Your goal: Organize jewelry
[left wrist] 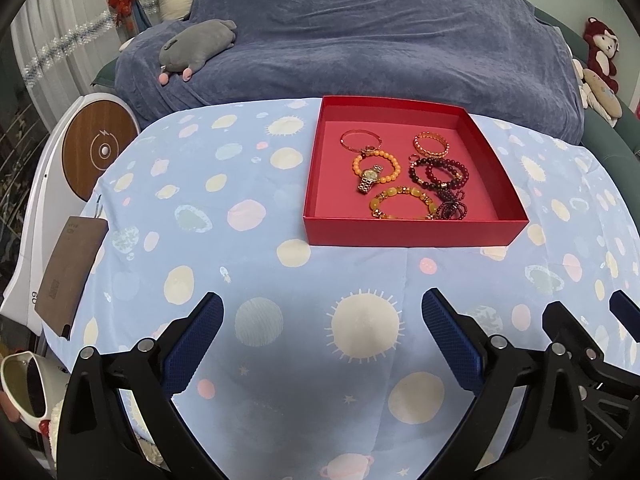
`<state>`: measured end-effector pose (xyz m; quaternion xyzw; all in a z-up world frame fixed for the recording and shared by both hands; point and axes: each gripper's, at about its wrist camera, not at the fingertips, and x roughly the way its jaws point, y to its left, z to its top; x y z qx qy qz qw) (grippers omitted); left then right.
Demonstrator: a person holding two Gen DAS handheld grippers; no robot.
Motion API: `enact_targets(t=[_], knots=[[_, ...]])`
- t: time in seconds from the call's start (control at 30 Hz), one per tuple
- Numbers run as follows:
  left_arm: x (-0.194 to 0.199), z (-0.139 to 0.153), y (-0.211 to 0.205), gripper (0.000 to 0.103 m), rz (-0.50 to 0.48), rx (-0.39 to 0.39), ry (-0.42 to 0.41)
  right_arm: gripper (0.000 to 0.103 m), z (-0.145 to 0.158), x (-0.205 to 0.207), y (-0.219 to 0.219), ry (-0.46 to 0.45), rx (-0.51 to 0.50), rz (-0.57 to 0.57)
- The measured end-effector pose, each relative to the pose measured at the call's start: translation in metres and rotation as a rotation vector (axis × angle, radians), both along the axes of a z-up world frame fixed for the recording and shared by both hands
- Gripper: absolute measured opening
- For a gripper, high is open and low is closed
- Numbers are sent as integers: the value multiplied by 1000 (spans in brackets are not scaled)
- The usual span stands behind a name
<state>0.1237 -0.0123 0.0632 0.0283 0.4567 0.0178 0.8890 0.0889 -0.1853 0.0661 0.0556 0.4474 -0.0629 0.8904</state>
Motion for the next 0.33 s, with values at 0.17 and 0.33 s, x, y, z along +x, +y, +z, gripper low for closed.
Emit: enact_targets(t=[0.17,0.33], knots=[[1,0,0,95,7,-6,1,96,0,0,0,0,2,-1],[1,1,0,95,7,1,-6,96,0,0,2,-3,-3,0]])
